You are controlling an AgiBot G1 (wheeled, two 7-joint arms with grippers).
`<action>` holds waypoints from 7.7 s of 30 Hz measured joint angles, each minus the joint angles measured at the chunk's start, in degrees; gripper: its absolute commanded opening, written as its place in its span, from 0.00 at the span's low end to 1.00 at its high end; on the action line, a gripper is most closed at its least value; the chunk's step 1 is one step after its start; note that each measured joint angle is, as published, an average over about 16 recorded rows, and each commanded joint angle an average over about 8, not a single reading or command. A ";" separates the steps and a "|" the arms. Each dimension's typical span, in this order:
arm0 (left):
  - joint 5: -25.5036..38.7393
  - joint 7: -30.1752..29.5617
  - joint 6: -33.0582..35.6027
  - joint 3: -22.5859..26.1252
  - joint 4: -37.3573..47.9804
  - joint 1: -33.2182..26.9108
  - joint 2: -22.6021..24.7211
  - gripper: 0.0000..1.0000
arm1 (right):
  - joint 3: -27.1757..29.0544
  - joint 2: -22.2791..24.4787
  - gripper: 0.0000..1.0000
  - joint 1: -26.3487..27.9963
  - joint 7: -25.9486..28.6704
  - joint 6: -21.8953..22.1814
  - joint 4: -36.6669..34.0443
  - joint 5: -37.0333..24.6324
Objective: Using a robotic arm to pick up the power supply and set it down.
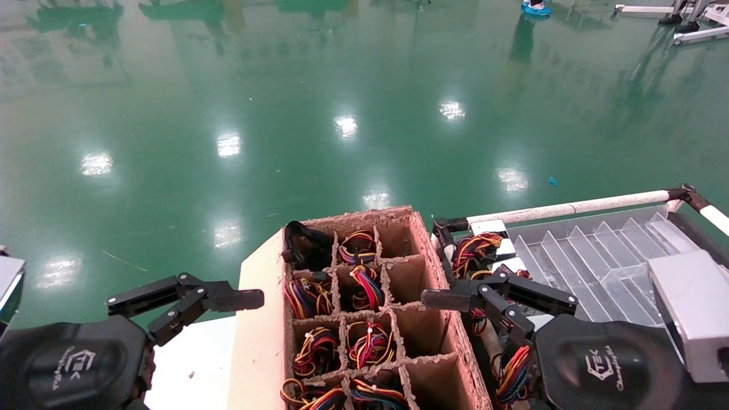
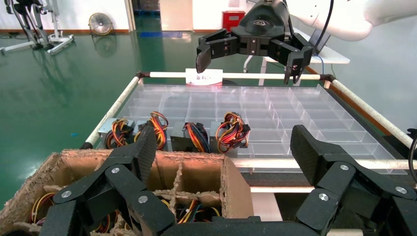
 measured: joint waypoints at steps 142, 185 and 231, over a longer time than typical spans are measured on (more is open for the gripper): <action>-0.33 0.27 -0.18 0.51 0.06 -0.14 -0.19 1.00 | -5.99 -16.56 0.00 46.59 -27.34 19.29 -59.07 -33.40; -0.44 0.34 -0.25 0.67 0.06 -0.17 -0.25 1.00 | -1.74 -15.55 0.00 38.65 -28.27 19.45 -75.80 -27.79; -0.53 0.41 -0.31 0.81 0.08 -0.19 -0.31 1.00 | 6.85 -16.26 1.00 24.37 -28.00 36.07 -76.34 -14.80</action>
